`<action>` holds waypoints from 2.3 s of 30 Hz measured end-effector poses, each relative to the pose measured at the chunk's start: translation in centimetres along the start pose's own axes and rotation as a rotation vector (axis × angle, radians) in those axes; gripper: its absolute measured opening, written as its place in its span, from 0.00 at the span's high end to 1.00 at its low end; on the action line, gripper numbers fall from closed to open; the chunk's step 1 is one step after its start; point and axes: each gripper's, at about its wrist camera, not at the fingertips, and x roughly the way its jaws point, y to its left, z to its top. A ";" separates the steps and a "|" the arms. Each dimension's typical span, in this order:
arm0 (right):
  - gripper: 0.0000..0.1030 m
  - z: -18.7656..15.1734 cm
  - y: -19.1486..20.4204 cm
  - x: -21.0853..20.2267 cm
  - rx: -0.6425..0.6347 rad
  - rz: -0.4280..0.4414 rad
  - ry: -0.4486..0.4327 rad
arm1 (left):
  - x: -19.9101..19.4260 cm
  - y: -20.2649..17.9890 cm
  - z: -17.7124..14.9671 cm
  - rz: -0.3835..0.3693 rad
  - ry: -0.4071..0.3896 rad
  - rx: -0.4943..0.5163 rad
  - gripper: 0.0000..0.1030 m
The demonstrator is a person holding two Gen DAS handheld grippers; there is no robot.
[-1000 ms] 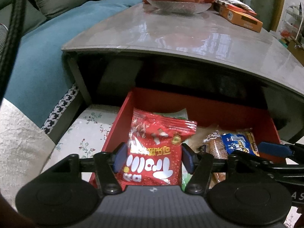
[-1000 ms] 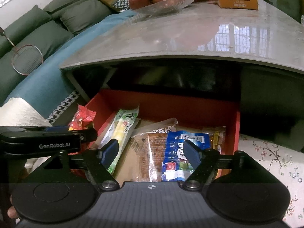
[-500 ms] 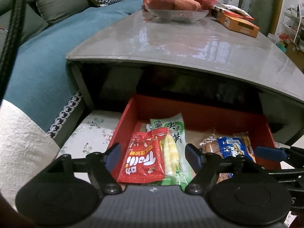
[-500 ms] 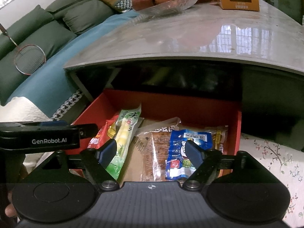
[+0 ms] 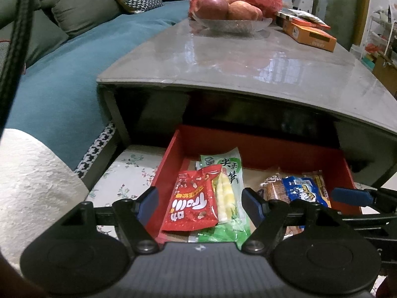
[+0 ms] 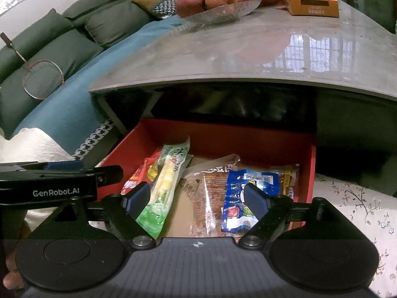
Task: Organize snacks
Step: 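Move both tools away from the box toward the loose snacks on the cloth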
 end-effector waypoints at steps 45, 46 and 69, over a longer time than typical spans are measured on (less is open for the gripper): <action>0.12 -5.4 3.7 -5.3 -0.085 0.066 0.065 | -8.2 1.7 -7.9 0.011 0.014 -0.041 0.35; 0.12 -5.6 3.7 -5.4 -0.087 0.067 0.067 | -8.4 1.7 -8.1 0.009 0.015 -0.039 0.35; 0.09 -10.6 2.2 -7.7 -0.098 0.071 0.158 | -9.2 -2.2 -17.9 -0.285 0.174 0.518 0.35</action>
